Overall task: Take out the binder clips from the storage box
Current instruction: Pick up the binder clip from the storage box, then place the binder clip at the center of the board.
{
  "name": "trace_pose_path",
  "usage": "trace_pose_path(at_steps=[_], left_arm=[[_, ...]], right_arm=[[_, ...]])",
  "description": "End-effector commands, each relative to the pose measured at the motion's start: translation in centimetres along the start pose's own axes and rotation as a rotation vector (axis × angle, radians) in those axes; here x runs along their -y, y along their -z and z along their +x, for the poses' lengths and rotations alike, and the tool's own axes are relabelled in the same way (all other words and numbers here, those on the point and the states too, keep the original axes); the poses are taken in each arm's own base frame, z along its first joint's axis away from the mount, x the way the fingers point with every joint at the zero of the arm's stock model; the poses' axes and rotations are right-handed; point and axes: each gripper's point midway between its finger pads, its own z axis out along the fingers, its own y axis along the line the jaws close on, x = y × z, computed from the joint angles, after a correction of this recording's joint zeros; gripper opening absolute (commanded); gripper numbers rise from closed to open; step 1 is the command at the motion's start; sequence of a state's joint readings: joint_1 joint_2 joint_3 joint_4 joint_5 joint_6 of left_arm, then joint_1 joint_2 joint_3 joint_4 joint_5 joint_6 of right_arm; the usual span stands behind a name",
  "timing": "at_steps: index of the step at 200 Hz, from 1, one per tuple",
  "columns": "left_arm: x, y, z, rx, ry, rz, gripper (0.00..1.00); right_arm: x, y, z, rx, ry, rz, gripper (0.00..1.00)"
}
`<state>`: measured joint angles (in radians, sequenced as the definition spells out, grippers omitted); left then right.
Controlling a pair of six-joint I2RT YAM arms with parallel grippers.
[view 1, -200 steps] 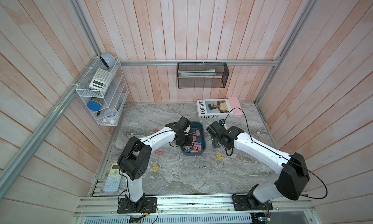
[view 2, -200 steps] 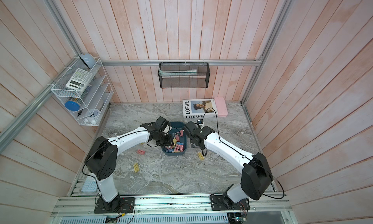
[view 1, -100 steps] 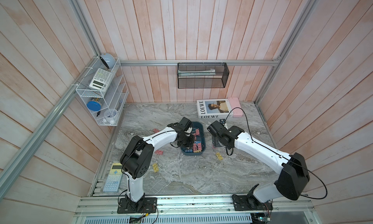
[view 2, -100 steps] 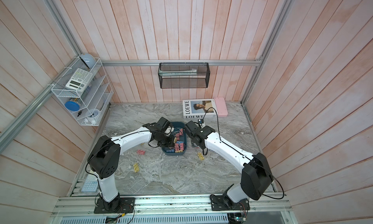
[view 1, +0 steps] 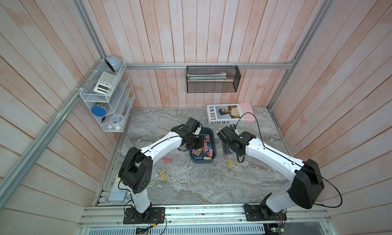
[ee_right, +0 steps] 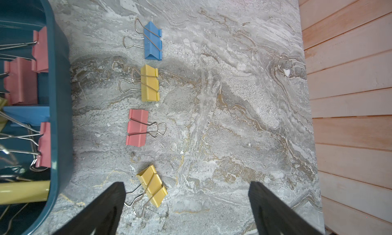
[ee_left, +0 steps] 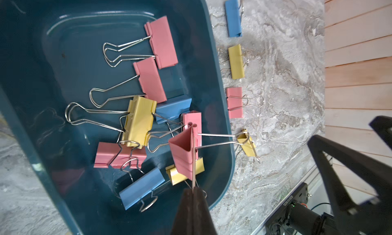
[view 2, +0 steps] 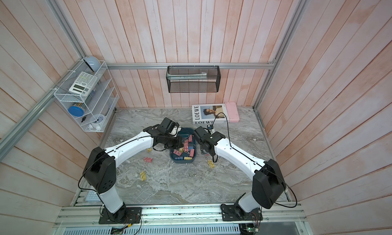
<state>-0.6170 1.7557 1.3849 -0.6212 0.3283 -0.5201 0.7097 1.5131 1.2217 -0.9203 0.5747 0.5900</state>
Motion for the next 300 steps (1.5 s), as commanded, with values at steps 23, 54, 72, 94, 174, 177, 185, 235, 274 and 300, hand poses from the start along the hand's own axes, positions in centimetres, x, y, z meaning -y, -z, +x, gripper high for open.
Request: trace_pose_path(at_steps=[23,54,72,94,174,177,185,235,274,300], left_arm=[[-0.8,3.7,-1.5,0.15,0.068,-0.002,0.0],[-4.2,6.5,-2.1,0.257,0.198,-0.016,0.0],[-6.9,8.2,-2.5,0.321,0.276,-0.04,0.0],[-10.9,9.7,-3.2,0.378,0.373,-0.083,0.0],[-23.9,10.0,-10.2,0.44,0.593,-0.133,0.0],[-24.2,9.9,-10.4,0.437,0.596,-0.136,0.0],[-25.1,9.5,-10.9,0.429,0.604,-0.146,0.0],[-28.7,7.3,-12.5,0.397,0.639,-0.173,0.0],[-30.0,5.7,-11.9,0.362,0.666,-0.186,0.01],[-30.0,5.5,-11.8,0.356,0.664,-0.181,0.25]], right_arm=[[-0.4,0.8,-1.9,0.041,-0.002,-0.025,0.98],[-1.0,1.0,-2.7,0.057,0.001,-0.046,0.98],[-1.5,1.0,-3.1,0.064,0.004,-0.061,0.98],[-1.9,1.1,-3.6,0.07,0.01,-0.07,0.98],[-2.5,1.2,-4.7,0.078,0.018,-0.073,0.98],[-2.5,1.2,-4.7,0.079,0.019,-0.07,0.98],[-2.5,1.2,-4.8,0.079,0.02,-0.067,0.98],[-2.3,1.1,-5.2,0.076,0.028,-0.035,0.98],[-2.6,0.7,-5.5,0.071,0.036,-0.028,0.98],[-3.2,0.4,-5.7,0.065,0.042,-0.036,0.98]])
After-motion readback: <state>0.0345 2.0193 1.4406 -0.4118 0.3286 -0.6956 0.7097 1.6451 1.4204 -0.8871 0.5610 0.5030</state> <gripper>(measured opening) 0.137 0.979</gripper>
